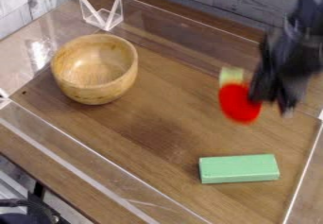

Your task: Move the red object to the left side of the table

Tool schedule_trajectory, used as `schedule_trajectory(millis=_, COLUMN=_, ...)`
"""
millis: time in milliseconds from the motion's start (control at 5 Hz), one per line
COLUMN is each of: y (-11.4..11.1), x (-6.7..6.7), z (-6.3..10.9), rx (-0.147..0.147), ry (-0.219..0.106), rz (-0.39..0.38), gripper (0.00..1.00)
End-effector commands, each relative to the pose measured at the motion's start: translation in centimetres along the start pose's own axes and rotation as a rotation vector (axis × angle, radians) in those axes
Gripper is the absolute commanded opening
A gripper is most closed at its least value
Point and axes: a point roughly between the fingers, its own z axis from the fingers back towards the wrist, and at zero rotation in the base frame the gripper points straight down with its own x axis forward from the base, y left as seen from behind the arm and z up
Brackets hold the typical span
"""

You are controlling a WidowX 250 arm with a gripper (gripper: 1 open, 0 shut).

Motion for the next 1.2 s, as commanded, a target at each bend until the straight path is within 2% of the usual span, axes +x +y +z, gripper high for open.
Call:
schedule_trajectory(millis=0, y=2.9, x=-2.6, z=2.5, rx=0.065, ry=-0.025, rz=0.085, gripper=0.0)
schedule_trajectory(millis=400, y=6.1, x=-7.3, z=2.6, rx=0.109, ry=-0.001, rz=0.165, gripper=0.0)
schedule_trajectory(millis=600, y=8.6, x=-10.2, z=2.2, rx=0.129, ry=0.016, rz=0.233, gripper=0.0)
schedule_trajectory(millis=800, y=10.5, x=-14.8, z=2.2, rx=0.137, ry=0.039, rz=0.321, gripper=0.0)
schedule_trajectory(millis=1000, y=12.4, x=-18.0, z=2.4, rx=0.152, ry=0.058, rz=0.406, gripper=0.0)
